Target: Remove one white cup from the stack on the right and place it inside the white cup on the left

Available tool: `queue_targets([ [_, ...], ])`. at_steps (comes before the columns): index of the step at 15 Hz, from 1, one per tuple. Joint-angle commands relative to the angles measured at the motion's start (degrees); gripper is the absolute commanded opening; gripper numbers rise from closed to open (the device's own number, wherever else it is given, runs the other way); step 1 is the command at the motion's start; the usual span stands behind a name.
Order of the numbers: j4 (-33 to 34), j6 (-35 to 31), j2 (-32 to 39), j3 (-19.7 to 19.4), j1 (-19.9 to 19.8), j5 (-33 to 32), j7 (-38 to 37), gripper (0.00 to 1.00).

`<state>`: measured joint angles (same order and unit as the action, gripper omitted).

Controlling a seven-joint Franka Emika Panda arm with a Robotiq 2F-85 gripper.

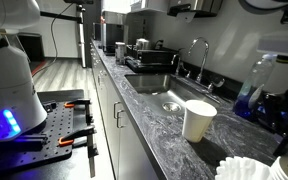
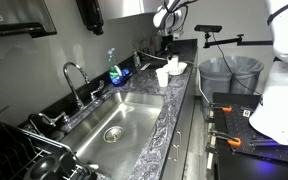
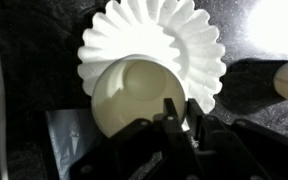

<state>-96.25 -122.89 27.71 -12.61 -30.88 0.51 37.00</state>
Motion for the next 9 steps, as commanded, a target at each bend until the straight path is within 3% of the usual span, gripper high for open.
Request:
queue_targets([
  [1, 1.5, 1.7, 0.0, 0.2, -0.4, 0.3, 1.4, 0.13],
  [5, 1.6, 1.6, 0.0, 0.2, -0.3, 0.2, 1.4, 0.01],
  [9, 1.2, 1.1, -0.5, 0.0, 0.0, -0.2, 1.0, 0.01],
])
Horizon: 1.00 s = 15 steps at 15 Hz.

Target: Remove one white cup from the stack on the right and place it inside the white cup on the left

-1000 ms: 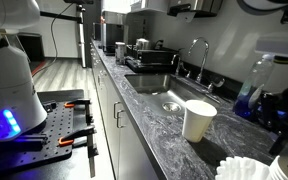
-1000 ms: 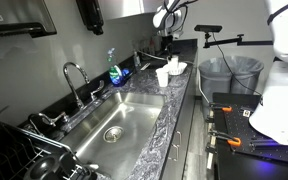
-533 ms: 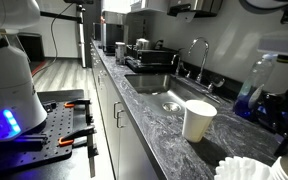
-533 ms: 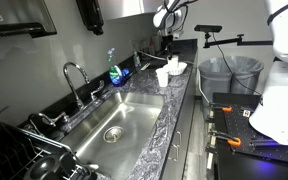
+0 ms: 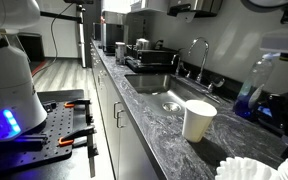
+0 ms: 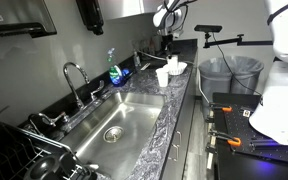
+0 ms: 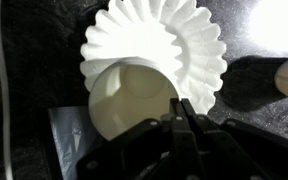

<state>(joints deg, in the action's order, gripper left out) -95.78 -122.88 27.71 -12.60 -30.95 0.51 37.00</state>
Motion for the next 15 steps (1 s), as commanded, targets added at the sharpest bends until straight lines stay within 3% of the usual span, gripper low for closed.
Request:
queue_targets([
  [1, 0.5, 0.8, -0.7, -0.1, 0.3, -0.5, 0.6, 0.01],
  [9, -4.8, -2.7, -4.9, -1.0, 2.8, -3.1, -2.6, 0.01],
  [15, -8.8, -4.6, -5.2, -2.0, 5.4, -8.9, -8.4, 0.01],
])
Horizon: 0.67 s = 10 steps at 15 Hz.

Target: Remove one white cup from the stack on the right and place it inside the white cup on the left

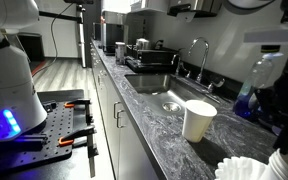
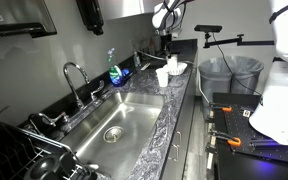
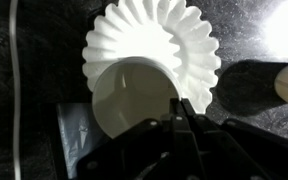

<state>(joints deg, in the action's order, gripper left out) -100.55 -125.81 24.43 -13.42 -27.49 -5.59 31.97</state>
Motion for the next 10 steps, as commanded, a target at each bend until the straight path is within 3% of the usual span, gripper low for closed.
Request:
queue_targets([
  [1, -4.6, -1.5, -1.9, -1.1, 2.0, -3.4, -4.0, 0.01],
  [10, -7.2, -3.1, -4.0, -2.1, 2.6, -4.9, -8.1, 0.01],
])
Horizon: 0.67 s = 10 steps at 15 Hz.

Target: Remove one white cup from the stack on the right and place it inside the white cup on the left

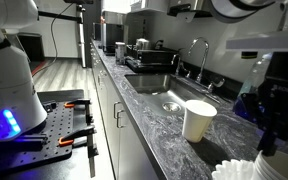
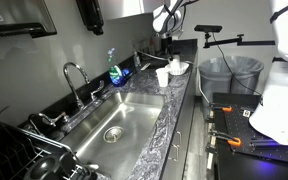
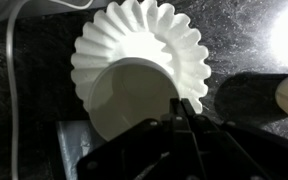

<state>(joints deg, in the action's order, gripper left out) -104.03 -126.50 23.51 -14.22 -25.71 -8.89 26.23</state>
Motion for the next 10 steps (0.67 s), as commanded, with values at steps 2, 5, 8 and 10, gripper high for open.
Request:
queue_targets([
  [2, -4.7, -4.2, -4.1, -2.0, 0.9, -2.0, -3.5, 0.01],
  [5, -6.3, -6.9, -5.2, -3.1, 1.1, -2.8, -5.3, 0.01],
  [8, -7.5, -8.4, -6.0, -3.7, 1.3, -3.9, -7.0, 0.01],
  [10, -8.5, -9.2, -6.7, -3.8, 1.4, -4.0, -7.0, 0.01],
])
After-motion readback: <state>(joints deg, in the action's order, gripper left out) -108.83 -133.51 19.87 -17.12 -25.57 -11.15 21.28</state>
